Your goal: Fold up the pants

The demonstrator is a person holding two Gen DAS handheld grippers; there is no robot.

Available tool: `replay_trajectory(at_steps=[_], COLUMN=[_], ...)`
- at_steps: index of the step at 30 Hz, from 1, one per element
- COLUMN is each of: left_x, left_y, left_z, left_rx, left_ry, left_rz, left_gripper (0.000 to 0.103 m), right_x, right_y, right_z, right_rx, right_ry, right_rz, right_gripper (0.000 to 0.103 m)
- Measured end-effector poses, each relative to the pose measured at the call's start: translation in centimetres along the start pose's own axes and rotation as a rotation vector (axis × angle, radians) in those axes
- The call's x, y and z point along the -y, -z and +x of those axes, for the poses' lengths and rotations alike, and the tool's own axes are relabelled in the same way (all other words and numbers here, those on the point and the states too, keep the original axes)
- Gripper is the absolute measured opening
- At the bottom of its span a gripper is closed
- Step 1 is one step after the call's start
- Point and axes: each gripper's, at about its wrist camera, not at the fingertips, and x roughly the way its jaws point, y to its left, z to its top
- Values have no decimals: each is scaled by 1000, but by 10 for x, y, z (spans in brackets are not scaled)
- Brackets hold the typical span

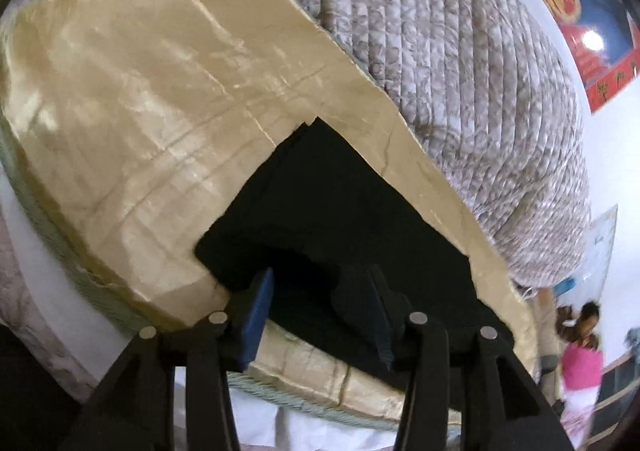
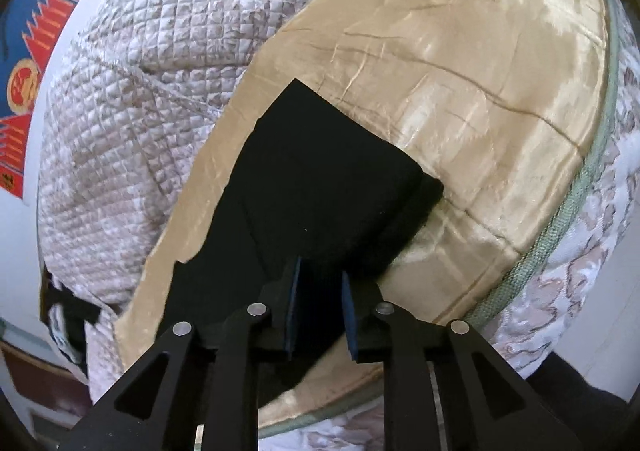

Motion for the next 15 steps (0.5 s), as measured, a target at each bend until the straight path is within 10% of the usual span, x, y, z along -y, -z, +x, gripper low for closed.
replay_trajectory(at_steps=[4,6,15], left_x=[1,2,28], left_y=[-9,-13,-10], left_z=[13,23,3], left_rx=[28,11,70], left_ry=[-76,-119,-204], left_rz=[10,33,215], left_gripper=[39,5,4], right_x=[-1,-4,-23], right_y=[-3,-5,-10], right_z=[4,5,-13], right_rx=[10,29,79], right_ry=[-12,-10,-1], right_rz=[17,9,-94], right_gripper=[19,18,4])
